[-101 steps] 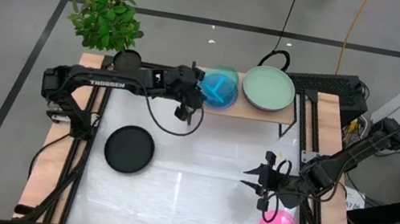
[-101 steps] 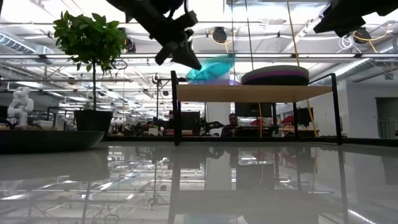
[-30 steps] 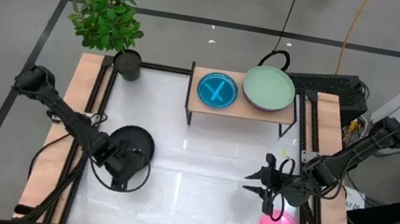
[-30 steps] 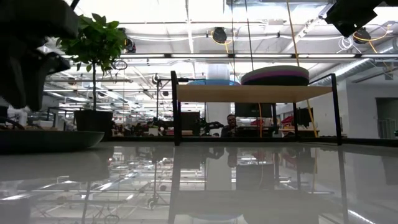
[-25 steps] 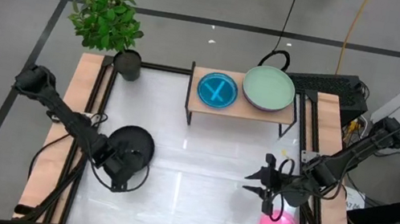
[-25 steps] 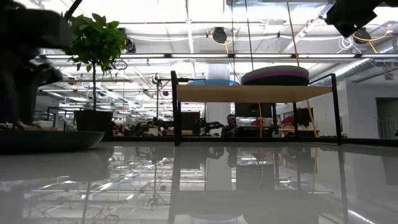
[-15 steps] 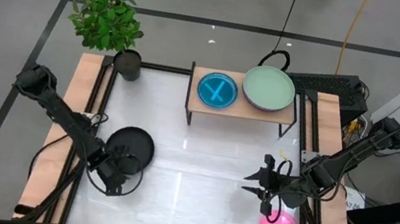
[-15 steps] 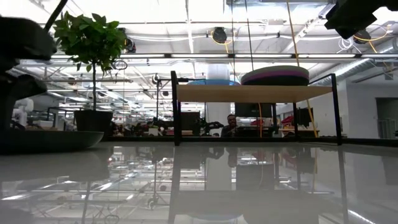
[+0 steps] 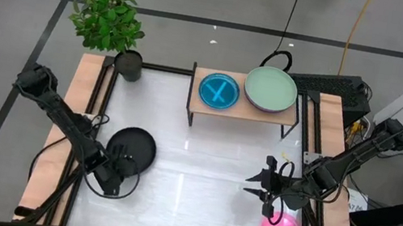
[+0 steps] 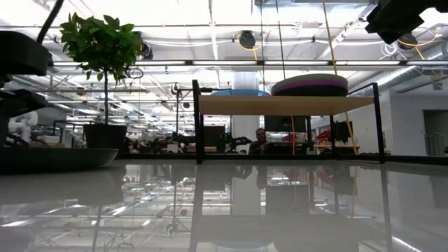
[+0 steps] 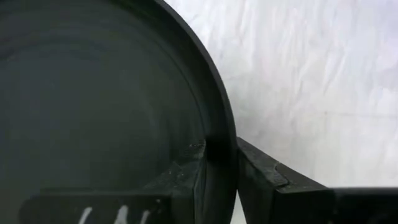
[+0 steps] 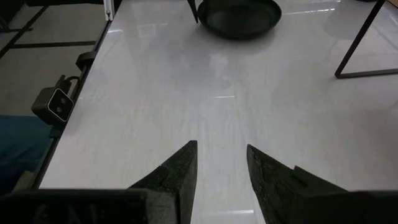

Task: Place and stack plates onto a shelf
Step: Stack the black plate on top of the light green plate on the shelf

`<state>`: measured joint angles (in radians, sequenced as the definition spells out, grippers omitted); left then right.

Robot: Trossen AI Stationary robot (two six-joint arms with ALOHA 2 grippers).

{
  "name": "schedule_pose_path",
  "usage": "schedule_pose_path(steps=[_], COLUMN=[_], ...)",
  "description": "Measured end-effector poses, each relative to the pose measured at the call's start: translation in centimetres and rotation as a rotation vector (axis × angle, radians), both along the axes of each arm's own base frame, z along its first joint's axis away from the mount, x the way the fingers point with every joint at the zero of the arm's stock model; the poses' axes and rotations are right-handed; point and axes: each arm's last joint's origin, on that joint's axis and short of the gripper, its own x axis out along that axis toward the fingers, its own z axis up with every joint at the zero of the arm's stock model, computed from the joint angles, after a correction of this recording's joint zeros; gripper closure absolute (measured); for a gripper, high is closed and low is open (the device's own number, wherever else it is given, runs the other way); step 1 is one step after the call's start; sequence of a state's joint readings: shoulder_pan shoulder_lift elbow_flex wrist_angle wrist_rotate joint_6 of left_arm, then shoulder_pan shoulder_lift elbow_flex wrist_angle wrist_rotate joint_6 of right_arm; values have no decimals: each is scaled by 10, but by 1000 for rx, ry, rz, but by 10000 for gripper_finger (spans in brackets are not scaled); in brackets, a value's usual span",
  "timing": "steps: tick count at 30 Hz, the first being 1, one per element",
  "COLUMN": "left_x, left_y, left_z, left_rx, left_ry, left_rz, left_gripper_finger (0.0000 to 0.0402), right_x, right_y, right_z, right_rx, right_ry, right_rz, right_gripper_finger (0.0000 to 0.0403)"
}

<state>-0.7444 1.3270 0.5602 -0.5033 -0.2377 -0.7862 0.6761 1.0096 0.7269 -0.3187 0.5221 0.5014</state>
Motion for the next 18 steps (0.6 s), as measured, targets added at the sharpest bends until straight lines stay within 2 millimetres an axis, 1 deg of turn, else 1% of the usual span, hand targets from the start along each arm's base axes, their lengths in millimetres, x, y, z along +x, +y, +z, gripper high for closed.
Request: schedule_pose_path(steps=[3,8,12,15,18], left_x=[-2,-3,-5,-1,6], left_y=[-1,-3,-5,-9,-17], left_z=[0,0,1,11,28], left_rx=[56,112,130,146,154], left_ry=[-24,-47,-49,-39,-46], left_rz=[-48,-132,-182,-249,-336], left_gripper_finger=[333,387,389,391,391], right_x=[0,0,0,0,1], right_y=[0,0,0,0,1], right_z=[0,0,0,1,1], right_rx=[1,8,9,14,4], right_ry=[0,0,-1,-7,-11], right_rz=[-1,-6,-6,-6,1], right_gripper_finger=[282,282,282,282,282])
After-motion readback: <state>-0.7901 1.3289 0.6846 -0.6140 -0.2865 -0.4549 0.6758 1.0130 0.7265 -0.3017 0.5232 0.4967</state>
